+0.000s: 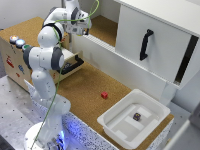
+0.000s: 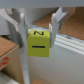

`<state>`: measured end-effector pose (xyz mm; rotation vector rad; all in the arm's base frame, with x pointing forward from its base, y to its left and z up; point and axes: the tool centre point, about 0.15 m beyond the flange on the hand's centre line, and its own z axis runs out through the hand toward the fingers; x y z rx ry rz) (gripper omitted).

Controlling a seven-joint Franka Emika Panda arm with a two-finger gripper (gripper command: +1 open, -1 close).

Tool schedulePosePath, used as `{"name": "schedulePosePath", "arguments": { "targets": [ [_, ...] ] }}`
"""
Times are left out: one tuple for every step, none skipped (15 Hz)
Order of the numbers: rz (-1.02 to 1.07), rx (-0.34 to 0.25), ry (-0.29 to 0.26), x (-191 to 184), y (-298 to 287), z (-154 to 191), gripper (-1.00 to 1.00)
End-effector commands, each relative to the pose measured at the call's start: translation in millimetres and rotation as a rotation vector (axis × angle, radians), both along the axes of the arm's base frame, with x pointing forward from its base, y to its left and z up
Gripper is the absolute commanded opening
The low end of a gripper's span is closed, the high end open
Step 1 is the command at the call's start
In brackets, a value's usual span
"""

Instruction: Place the yellow object on top of the drawer

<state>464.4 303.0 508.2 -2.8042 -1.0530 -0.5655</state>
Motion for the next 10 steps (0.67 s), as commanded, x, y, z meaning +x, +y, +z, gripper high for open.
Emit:
{"name": "schedulePosePath", "arguments": {
  "targets": [
    [0.238, 0.025, -0.021, -67.3, 49.8, -3.8, -1.00],
    [0.272, 0.016, -0.015, -73.9, 63.4, -5.9, -1.00],
    [0.315, 0.004, -0.014, -82.6, 79.4, -8.1, -1.00],
    [0.362, 0.019, 0.008, -90.3, 94.9, -9.9, -1.00],
    [0.407, 0.015, 0.015, -97.5, 111.5, -12.0, -1.00],
    [0.446, 0.025, 0.024, -102.5, 124.3, -13.5, -1.00],
    [0.474, 0.034, 0.038, -104.9, 135.4, -17.2, -1.00],
    [0.504, 0.054, 0.063, -105.5, 143.6, -21.2, -1.00],
    [0.522, 0.056, 0.082, -105.4, 149.4, -25.7, -1.00],
    [0.545, 0.073, 0.114, -105.3, 155.3, -31.2, -1.00]
  ]
}}
